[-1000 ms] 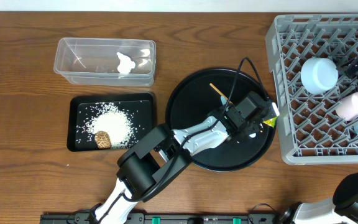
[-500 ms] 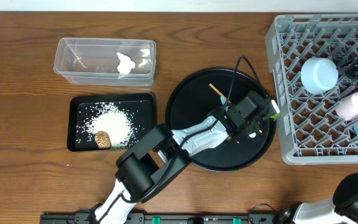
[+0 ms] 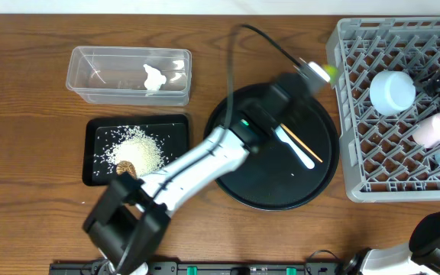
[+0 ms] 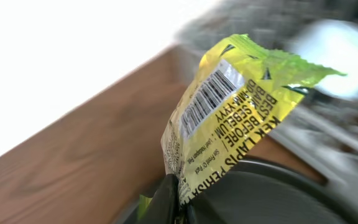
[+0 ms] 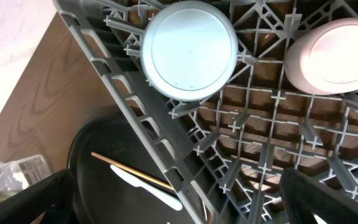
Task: Sort waste into correct bins and load items into the dishwasher rack
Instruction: 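Carry the yellow wrapper left and release it into the clear bin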
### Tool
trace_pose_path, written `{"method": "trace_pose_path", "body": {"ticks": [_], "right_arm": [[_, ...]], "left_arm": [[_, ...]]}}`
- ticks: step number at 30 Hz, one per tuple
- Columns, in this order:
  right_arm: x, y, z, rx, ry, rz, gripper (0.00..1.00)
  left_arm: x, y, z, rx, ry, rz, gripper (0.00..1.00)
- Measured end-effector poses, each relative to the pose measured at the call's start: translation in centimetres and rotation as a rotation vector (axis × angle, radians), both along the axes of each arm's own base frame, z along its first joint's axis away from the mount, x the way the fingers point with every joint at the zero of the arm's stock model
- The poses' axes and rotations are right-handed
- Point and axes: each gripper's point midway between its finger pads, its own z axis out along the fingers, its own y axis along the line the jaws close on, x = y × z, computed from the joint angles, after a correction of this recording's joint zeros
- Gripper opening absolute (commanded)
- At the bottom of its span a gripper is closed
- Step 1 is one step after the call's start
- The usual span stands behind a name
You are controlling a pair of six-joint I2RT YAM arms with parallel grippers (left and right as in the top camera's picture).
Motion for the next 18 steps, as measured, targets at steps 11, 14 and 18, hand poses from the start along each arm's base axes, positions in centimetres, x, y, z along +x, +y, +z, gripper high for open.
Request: {"method": "trace_pose_path", "body": {"ticks": [11,14,18], "right_arm": [[0.0,0.0,0.0,0.000,0.000,0.000,0.99],[0.0,0.0,0.0,0.000,0.000,0.000,0.99],[0.0,0.0,0.0,0.000,0.000,0.000,0.99]], "left_arm": [[11.2,21.7,-0.2,-0.123,0.056,0.555,0.06],[12.4,27.8,-0.5,-0.166,0.073,0.689,0.06],[12.9,33.1,-0.8,-0.214,0.097,0.772,0.06]]}}
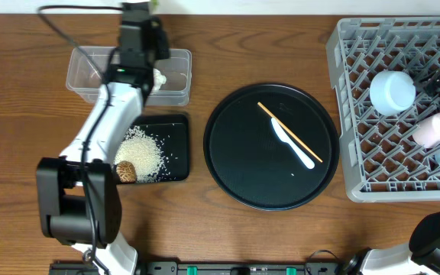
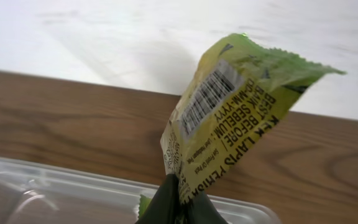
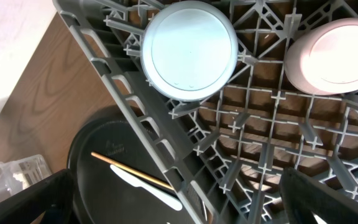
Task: Sort waste into correct bins and load items into the dishwasher rack
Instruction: 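Carry the yellow wrapper left and release it into the clear bin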
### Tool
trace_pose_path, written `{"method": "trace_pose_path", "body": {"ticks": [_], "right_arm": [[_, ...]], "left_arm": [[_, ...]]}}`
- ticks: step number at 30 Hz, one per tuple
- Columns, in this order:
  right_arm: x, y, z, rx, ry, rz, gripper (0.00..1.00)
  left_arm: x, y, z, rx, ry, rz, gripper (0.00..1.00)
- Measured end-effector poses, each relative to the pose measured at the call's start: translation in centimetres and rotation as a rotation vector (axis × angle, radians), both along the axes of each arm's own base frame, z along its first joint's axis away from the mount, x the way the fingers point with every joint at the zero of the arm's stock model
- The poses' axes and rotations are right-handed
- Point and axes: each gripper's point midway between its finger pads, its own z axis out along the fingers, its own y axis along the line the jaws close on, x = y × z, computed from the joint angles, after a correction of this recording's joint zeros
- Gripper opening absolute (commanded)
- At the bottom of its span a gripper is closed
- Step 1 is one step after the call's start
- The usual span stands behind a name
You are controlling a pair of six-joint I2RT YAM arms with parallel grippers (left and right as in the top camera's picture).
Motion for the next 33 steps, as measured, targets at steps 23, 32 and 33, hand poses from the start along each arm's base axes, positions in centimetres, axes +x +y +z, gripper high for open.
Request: {"method": "trace_pose_path", "body": {"ticks": [23,32,33], "right_arm": [[0.0,0.0,0.0,0.000,0.000,0.000,0.99],[0.0,0.0,0.0,0.000,0.000,0.000,0.99],[0.0,0.0,0.0,0.000,0.000,0.000,0.99]], "left_arm": [[-1.6,3.4,-5.3,-0.053,0.189,0.039,0.56],[-6.2,3.2,-2.1,-0.133,0.265,0.098,0.56],[-7.0,3.2,-1.3,-0.147,0.264,0.110,0.56]]}}
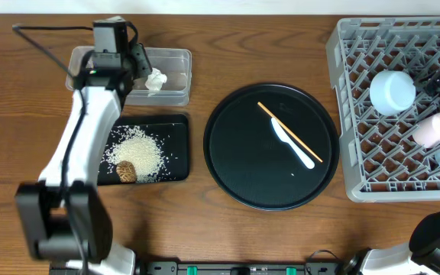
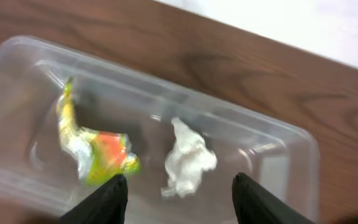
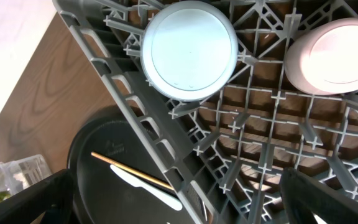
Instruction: Sort waste into correct bins and load items into the dishwasher rack
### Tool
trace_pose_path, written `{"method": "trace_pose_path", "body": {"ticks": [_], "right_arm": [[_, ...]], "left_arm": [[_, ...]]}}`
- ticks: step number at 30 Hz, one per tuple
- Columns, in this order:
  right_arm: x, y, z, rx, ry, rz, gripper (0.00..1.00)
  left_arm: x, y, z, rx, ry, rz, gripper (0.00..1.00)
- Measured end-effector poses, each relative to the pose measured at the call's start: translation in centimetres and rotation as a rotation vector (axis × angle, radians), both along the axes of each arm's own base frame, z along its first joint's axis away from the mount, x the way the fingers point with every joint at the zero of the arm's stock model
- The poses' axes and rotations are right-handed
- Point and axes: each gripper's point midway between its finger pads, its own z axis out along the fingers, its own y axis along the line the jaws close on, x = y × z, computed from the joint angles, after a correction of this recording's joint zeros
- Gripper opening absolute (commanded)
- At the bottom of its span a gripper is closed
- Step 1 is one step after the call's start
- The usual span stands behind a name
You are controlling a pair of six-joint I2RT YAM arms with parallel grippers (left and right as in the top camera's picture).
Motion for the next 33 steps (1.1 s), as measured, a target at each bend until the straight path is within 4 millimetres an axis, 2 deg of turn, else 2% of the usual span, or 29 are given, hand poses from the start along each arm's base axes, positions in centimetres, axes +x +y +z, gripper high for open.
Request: {"method": "trace_pose_path", "body": {"ticks": [3,8,11,12,13,15,26,33], "right_arm": [[0.0,0.0,0.0,0.000,0.000,0.000,0.99],[0.0,0.0,0.0,0.000,0.000,0.000,0.99],[0.0,0.0,0.0,0.000,0.000,0.000,0.99],[0.0,0.0,0.0,0.000,0.000,0.000,0.99],[0.0,0.0,0.0,0.000,-0.001,0.000,0.99],[0.0,0.0,0.0,0.000,0.000,0.000,0.99],[0.0,0.0,0.0,0.000,0.000,0.000,0.99],[0.0,0.0,0.0,0.000,0.000,0.000,0.99]], "left_arm": [[-2.5,0.0,2.0,-0.039,0.015,0.039,0.56],[-7.2,0.2,3.7,-0.071,0.085,0.081,0.57],[-10.0,0.6,4.7,-0.057,0.115,0.104,0.67],[-10.7,0.9,4.8,-0.052,0.125,0.117,0.76],[-11.5,1.2,5.1,-0.035,0.132,0.131,0.98],[-12.6,1.9,5.3,-0.014,0.147,0.160,0.98],[-15.6,3.2,3.7,0.061,0.280,0.206,0.98],[-15.8,3.2,3.7,0.062,0.288,0.206,0.98]]}}
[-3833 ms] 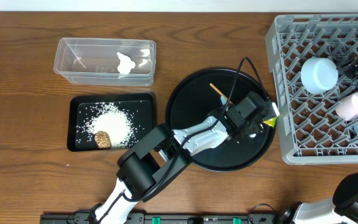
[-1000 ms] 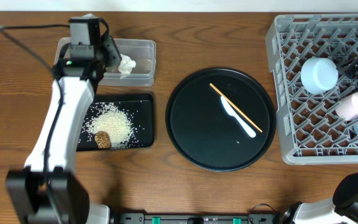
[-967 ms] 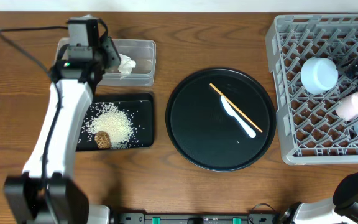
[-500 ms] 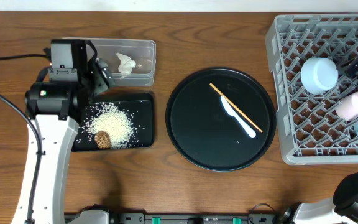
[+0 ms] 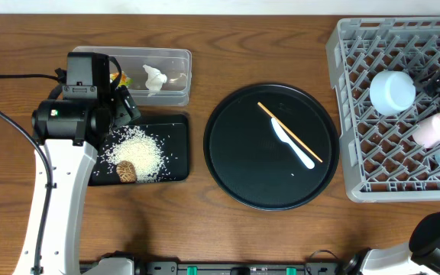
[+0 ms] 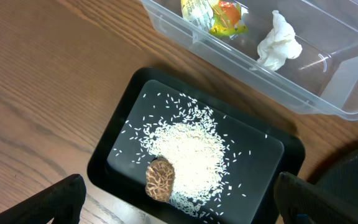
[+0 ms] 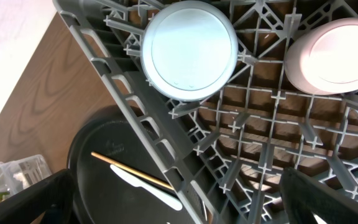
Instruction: Sort waste into correct bins and load items into the dishwasher rack
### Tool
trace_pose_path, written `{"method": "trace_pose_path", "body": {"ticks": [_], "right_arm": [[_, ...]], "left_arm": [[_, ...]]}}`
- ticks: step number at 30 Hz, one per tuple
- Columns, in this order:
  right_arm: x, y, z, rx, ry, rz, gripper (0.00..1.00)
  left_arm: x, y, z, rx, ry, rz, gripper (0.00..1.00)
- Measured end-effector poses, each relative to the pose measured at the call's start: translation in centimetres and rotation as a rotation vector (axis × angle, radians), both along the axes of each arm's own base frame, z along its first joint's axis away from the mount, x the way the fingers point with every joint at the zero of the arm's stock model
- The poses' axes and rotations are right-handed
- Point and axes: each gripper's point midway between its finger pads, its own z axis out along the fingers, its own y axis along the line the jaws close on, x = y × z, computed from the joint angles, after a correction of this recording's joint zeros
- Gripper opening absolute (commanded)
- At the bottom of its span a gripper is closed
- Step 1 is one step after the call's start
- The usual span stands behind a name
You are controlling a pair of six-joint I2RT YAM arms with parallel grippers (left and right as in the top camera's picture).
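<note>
My left gripper [image 6: 179, 211] is open, hovering over the black rectangular tray [image 6: 120, 146] that holds scattered rice [image 6: 191, 149] and a brown lump [image 6: 160, 179]. Behind the tray, the clear bin [image 5: 176, 55] contains a yellow-green wrapper [image 6: 213, 9] and a crumpled white tissue [image 6: 278, 40]. A round black plate [image 5: 239, 164] carries a wooden chopstick [image 5: 290, 133] and a white knife [image 5: 292, 145]. My right gripper [image 7: 179, 202] is open above the grey dishwasher rack [image 5: 357, 114], with nothing between its fingers. The rack holds a pale blue cup [image 7: 190, 46] and a pink cup [image 7: 331, 53].
The left arm [image 5: 56, 183] runs down the table's left side, and its cable [image 5: 14, 76] trails off to the left edge. Bare wooden tabletop [image 5: 205, 229] shows in front of the tray and plate. The rack fills the right side.
My left gripper has moved from above the clear bin toward the front and now hangs over the rice tray, still open. The wrapper lies in the bin. The right arm has not moved.
My left gripper was shut on the yellow-green wrapper over the round plate, near the rack. It then held the wrapper at the clear bin's far edge. Later it was open with the wrapper lying in the bin, and now it is over the rice tray.
</note>
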Motion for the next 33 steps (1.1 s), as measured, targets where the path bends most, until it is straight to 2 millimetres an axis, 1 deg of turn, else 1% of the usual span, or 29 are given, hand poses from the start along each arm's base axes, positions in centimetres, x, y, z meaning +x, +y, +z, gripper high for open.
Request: {"method": "trace_pose_path", "body": {"ticks": [4,9,21,33], "right_arm": [[0.0,0.0,0.0,0.000,0.000,0.000,0.99],[0.0,0.0,0.0,0.000,0.000,0.000,0.99],[0.0,0.0,0.0,0.000,0.000,0.000,0.99],[0.0,0.0,0.0,0.000,0.000,0.000,0.99]], "left_arm": [[-0.1,0.0,-0.1,0.001,0.007,0.000,0.98],[-1.2,0.1,-0.6,0.006,0.055,0.001,0.98],[-1.2,0.3,-0.5,0.049,0.076,-0.065,0.98],[-1.2,0.3,-0.5,0.050,0.076,-0.067,0.98]]}}
